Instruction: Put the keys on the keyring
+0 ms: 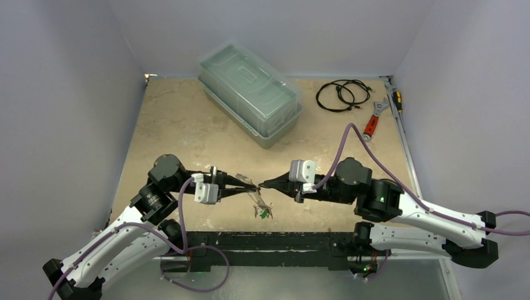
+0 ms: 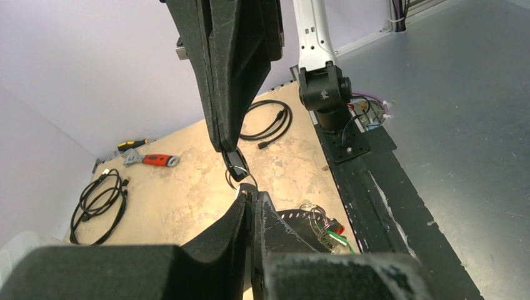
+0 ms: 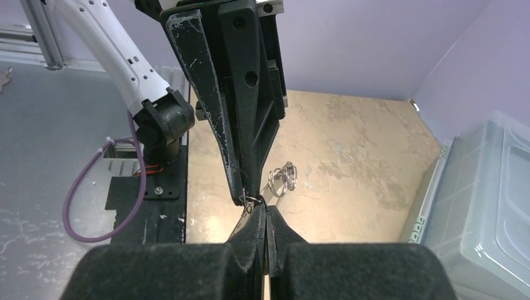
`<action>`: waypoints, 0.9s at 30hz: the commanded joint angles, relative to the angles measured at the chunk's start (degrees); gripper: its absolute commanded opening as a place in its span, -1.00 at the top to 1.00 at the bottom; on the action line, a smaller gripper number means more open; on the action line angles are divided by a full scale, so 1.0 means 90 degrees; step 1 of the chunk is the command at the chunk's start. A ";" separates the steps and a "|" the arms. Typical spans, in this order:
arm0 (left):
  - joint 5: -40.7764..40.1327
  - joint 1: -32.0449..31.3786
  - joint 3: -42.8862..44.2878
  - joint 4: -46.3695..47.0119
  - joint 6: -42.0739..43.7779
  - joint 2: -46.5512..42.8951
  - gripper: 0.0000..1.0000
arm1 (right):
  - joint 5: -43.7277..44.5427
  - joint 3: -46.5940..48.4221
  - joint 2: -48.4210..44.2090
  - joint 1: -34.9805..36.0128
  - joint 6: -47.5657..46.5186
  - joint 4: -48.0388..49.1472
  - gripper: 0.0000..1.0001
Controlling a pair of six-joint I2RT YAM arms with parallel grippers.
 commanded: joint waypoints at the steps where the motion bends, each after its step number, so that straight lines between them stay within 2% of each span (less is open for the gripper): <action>1: -0.0052 -0.0003 0.0078 0.0172 0.0129 -0.0055 1.00 | 0.0183 0.0126 -0.0128 0.0016 0.0114 0.0315 1.00; 13: -0.0025 -0.0007 0.0108 0.0137 0.0133 -0.0070 1.00 | 0.1278 -0.0322 -0.0057 0.0016 0.0354 0.0340 1.00; 19: -0.0118 -0.0005 0.0110 0.0076 0.0181 -0.0073 1.00 | 0.1298 -0.0401 -0.0034 0.0016 0.0403 0.0489 1.00; 25: -0.0603 -0.0010 0.0156 -0.0044 0.0229 -0.0092 1.00 | 0.1321 -0.0445 -0.0047 0.0017 0.0425 0.0525 1.00; 26: -0.0610 -0.0005 0.0151 -0.0044 0.0234 -0.0099 1.00 | 0.1219 -0.0457 -0.0037 0.0016 0.0432 0.0542 0.96; 27: -0.0606 -0.0004 0.0155 -0.0044 0.0231 -0.0107 1.00 | 0.1049 -0.0485 -0.0035 0.0016 0.0448 0.0576 0.74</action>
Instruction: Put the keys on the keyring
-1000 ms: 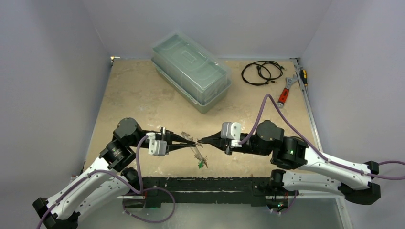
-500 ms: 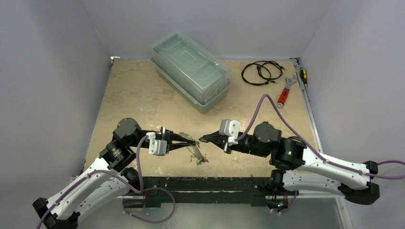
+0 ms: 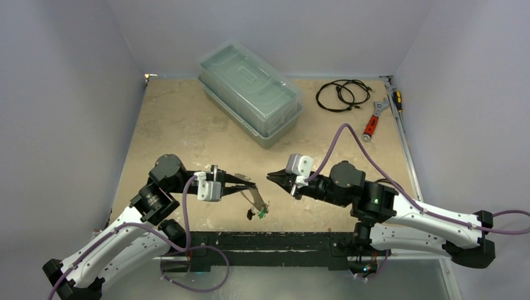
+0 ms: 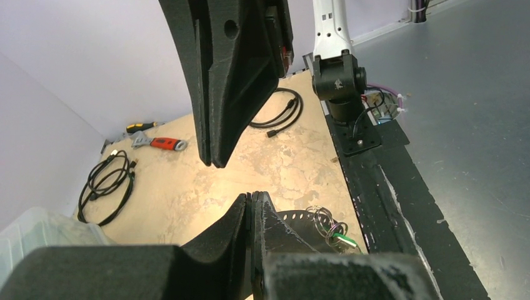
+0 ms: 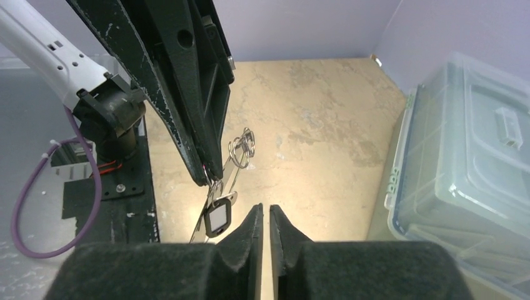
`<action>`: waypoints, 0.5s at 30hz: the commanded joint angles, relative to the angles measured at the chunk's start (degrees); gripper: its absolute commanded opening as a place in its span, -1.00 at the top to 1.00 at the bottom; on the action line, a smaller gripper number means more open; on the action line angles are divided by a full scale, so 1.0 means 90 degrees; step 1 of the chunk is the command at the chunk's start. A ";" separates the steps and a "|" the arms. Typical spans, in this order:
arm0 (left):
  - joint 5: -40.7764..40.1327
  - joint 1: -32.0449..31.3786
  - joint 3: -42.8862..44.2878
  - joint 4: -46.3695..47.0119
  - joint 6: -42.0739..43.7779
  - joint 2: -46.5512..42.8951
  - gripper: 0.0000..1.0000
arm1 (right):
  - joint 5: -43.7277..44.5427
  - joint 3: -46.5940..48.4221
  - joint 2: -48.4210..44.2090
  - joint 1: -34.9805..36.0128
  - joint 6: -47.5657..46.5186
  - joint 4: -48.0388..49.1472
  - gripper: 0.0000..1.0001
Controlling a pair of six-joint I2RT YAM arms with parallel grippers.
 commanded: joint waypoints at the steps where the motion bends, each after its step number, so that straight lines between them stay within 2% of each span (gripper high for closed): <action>1: -0.0183 -0.0009 0.0155 0.0165 0.0158 -0.0076 1.00 | -0.0291 -0.0121 -0.0022 0.0011 0.0123 0.0422 0.53; 2: -0.0150 -0.0007 0.0156 0.0165 0.0158 -0.0075 1.00 | -0.0367 -0.0198 -0.0032 0.0011 0.0136 0.0473 0.33; 4: -0.0110 -0.0004 0.0156 0.0165 0.0158 -0.0061 1.00 | -0.0382 -0.0373 -0.0051 0.0011 0.0156 0.0616 0.05; 12: 0.0052 -0.0002 0.0175 0.0165 0.0151 -0.0069 1.00 | -0.0780 -0.0601 0.0364 0.0014 0.0127 0.0637 -0.26; 15: 0.0091 -0.0006 0.0187 0.0165 0.0153 -0.0101 1.00 | -0.0749 -0.0567 0.0531 0.0011 0.0098 0.0560 -0.31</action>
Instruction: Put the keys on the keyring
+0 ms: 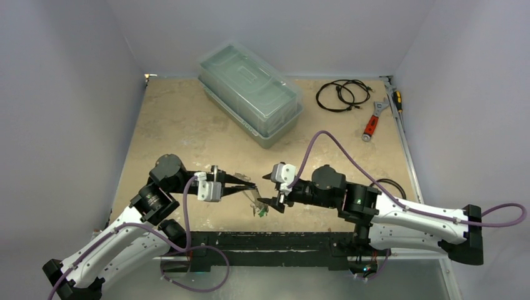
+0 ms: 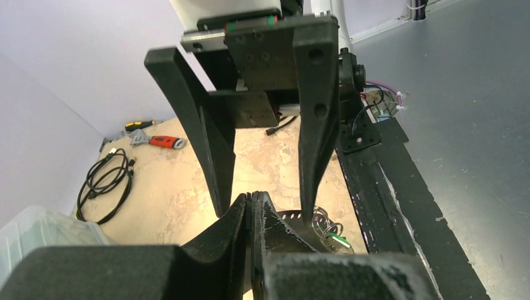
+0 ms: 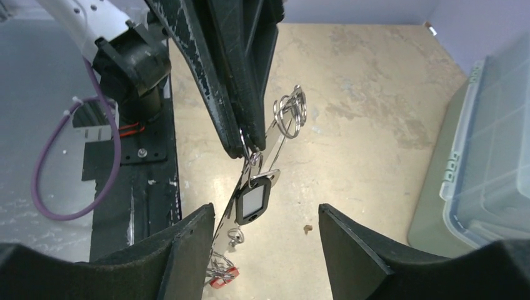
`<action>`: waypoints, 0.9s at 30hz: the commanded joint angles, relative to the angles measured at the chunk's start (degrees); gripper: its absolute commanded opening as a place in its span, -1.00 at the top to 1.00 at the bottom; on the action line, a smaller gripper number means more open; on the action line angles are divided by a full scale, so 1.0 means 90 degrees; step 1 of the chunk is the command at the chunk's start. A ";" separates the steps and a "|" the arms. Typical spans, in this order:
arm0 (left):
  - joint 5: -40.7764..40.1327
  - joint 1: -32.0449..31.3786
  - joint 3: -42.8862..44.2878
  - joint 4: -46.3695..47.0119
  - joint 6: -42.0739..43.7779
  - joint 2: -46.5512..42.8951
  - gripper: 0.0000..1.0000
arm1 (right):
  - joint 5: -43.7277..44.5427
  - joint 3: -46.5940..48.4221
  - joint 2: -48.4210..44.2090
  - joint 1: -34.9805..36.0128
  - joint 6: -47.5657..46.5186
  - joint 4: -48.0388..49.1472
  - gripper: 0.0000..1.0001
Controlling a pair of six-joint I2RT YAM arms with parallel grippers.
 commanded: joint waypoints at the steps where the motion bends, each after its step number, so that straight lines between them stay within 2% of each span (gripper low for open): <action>1: 0.0141 -0.0003 0.0177 0.0252 0.0105 -0.0097 1.00 | -0.0154 0.0020 0.0162 0.0012 -0.0019 0.0182 -0.32; 8: 0.0148 -0.0009 0.0187 0.0252 0.0105 -0.0106 1.00 | -0.0172 -0.0106 -0.0355 0.0011 0.0004 0.0254 -0.31; 13: 0.0130 -0.0002 0.0192 0.0235 0.0115 -0.0122 1.00 | 0.0482 -0.0194 -0.0804 0.0011 0.0257 0.0154 -0.30; 18: 0.0136 -0.0006 0.0200 0.0241 0.0115 -0.0132 1.00 | 0.0886 -0.0177 -0.0262 0.0011 0.0256 0.0100 -0.28; 27: -0.0049 -0.0008 0.0186 0.0300 0.0076 -0.0137 1.00 | -0.0070 0.0069 0.0499 0.0011 0.0123 0.0048 -0.28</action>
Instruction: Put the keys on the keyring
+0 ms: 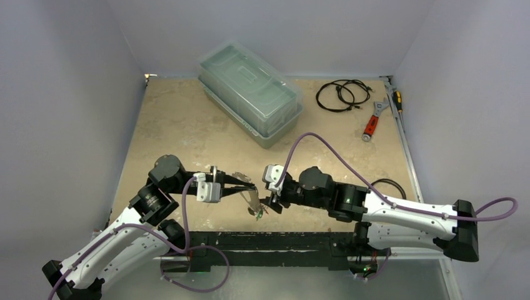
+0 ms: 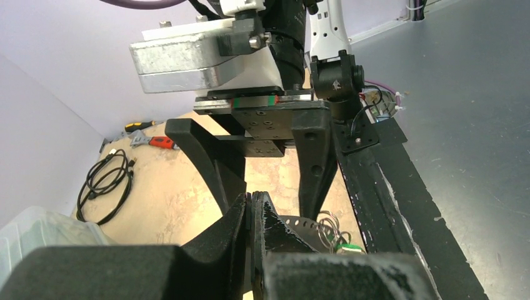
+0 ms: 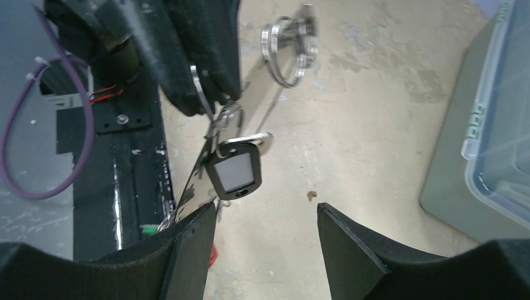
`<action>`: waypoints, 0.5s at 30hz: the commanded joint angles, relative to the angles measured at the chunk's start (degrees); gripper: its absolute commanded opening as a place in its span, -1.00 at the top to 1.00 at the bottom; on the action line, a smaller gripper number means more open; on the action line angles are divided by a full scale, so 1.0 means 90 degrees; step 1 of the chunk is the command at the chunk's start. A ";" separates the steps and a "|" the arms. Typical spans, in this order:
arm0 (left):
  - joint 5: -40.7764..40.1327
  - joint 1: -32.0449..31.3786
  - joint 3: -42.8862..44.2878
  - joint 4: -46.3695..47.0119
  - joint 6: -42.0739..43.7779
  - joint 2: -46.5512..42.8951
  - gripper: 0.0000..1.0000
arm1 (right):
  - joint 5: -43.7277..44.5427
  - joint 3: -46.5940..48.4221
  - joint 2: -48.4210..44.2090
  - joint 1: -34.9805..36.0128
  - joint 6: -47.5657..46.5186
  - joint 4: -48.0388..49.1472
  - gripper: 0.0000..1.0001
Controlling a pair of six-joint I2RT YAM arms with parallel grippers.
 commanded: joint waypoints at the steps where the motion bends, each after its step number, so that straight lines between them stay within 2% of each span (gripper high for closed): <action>1: -0.0067 -0.0007 0.0185 0.0356 0.0067 -0.0071 1.00 | -0.0448 0.0222 -0.0054 0.0011 -0.0050 0.0242 -0.28; 15: -0.0255 -0.0010 0.0156 0.0416 0.0027 -0.0122 1.00 | -0.0270 0.0259 0.0119 0.0011 0.0152 0.1313 -0.24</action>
